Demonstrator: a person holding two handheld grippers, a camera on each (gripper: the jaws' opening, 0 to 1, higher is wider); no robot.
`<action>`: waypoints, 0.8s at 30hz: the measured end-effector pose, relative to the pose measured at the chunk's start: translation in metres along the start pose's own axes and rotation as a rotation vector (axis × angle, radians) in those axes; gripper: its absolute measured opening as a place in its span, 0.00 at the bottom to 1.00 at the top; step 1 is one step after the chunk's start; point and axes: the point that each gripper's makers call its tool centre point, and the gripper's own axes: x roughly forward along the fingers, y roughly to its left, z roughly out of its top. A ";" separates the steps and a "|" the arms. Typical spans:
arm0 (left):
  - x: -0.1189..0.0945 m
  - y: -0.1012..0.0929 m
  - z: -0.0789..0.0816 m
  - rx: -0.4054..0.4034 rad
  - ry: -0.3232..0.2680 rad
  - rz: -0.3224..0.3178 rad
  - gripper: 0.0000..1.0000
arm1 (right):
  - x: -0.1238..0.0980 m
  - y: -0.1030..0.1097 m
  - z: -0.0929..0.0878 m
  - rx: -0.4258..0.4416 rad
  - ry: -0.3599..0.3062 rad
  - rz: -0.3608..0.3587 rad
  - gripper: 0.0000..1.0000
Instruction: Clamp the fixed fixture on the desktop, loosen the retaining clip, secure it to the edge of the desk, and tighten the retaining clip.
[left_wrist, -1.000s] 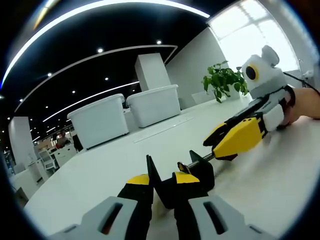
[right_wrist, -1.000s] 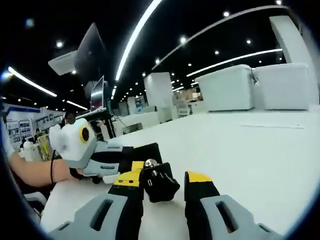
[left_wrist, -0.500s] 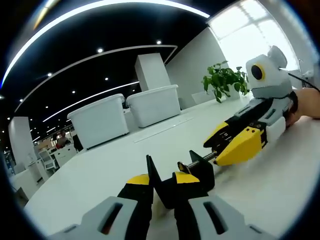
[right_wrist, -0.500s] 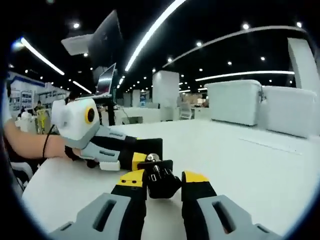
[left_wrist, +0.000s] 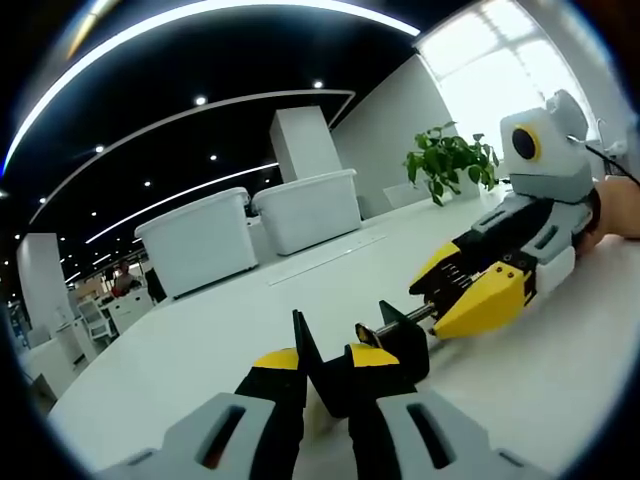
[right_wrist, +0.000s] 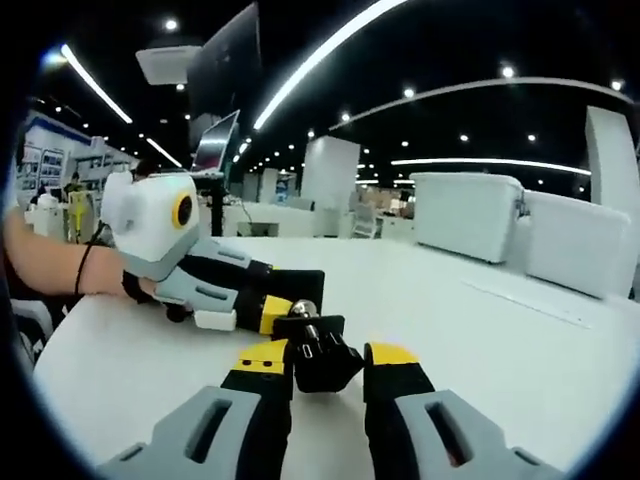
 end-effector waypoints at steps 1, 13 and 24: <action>0.000 0.000 0.000 0.000 0.000 0.000 0.15 | -0.001 0.001 0.001 0.011 -0.005 0.006 0.28; 0.000 -0.001 0.000 0.000 -0.002 -0.007 0.15 | -0.005 -0.010 0.006 0.434 -0.019 0.040 0.29; 0.000 -0.001 0.000 0.000 -0.001 -0.006 0.15 | -0.007 0.001 0.009 0.271 -0.057 0.059 0.25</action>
